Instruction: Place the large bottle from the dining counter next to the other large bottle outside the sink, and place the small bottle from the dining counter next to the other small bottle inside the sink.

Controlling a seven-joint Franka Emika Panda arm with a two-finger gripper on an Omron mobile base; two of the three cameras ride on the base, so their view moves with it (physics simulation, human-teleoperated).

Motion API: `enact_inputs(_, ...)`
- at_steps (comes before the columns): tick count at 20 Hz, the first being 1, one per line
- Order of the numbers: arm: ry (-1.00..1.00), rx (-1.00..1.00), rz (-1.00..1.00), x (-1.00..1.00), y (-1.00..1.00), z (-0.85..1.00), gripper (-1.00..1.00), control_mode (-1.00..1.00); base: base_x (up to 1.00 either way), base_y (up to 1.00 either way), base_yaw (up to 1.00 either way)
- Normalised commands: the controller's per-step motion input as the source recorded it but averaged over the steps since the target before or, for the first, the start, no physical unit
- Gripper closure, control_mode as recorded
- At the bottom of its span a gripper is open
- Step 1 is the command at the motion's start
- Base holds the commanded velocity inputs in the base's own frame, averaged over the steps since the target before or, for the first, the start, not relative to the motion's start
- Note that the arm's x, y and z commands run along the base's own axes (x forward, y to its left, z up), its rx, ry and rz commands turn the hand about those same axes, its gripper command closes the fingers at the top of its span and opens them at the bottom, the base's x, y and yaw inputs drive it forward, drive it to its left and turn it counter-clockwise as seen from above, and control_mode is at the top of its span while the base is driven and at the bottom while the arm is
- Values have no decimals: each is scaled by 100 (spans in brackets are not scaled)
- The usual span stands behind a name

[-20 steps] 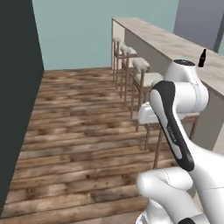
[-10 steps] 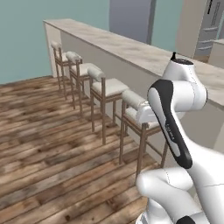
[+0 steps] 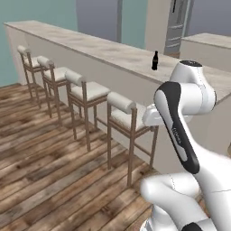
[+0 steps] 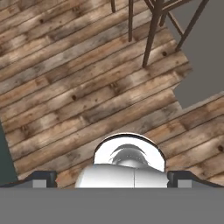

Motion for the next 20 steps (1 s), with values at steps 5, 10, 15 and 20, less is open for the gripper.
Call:
enact_inputs(5, 0, 0, 0, 0, 0, 0, -100, 100, 6, 17, -45)
enact_inputs(10, 0, 0, 0, 0, 0, 0, -100, 100, 36, 28, -62)
enact_inputs(15, 0, 0, 0, 0, 0, 0, -100, 100, 36, 43, -63)
enact_inputs(20, 0, 0, 0, 0, 0, 0, -100, 100, 25, 76, -52)
